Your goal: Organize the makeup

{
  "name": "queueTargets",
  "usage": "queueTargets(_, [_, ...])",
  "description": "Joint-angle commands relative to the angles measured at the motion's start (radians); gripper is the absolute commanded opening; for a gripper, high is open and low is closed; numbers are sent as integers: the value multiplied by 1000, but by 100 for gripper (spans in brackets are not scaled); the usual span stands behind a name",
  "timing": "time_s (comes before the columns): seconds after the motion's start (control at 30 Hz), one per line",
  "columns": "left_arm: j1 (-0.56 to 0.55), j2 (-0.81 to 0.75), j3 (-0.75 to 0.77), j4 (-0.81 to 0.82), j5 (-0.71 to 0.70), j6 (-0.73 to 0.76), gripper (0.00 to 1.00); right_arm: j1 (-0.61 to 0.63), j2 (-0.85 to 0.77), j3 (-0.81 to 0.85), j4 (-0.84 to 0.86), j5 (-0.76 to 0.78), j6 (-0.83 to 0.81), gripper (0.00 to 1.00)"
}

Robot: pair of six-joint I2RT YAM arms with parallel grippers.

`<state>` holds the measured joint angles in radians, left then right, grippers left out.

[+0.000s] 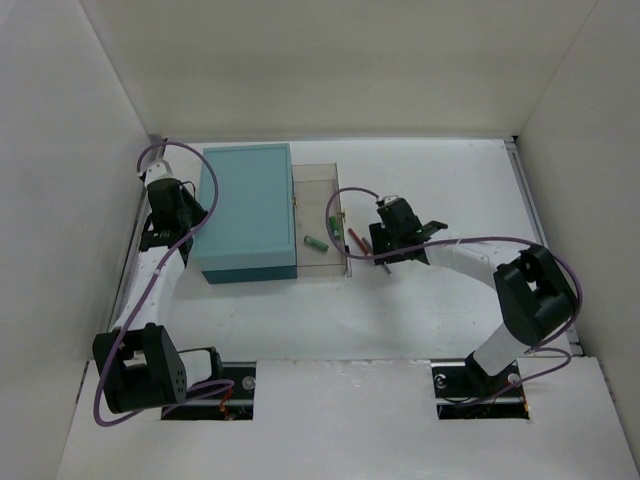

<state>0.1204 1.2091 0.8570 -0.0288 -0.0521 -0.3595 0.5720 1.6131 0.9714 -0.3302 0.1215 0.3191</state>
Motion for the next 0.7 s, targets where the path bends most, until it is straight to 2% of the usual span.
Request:
queueTargets(0.0, [8, 38, -27, -92, 0, 31, 15, 19, 19, -22, 13, 33, -3, 52])
queueTargets(0.13, [8, 43, -26, -92, 0, 36, 15, 28, 59, -33, 19, 59, 9, 50])
queueTargets(0.3, [5, 47, -26, -92, 0, 39, 15, 45, 109, -16, 31, 63, 15, 42])
queueTargets(0.37, [5, 46, -26, -92, 0, 39, 15, 50, 126, -10, 36, 64, 18, 38])
queueTargets(0.53, [2, 40, -26, -92, 0, 40, 15, 65, 97, -17, 36, 78, 31, 15])
queueTargets(0.67, [3, 40, -29, -91, 0, 42, 13, 81, 10, -23, 0, 121, 47, 11])
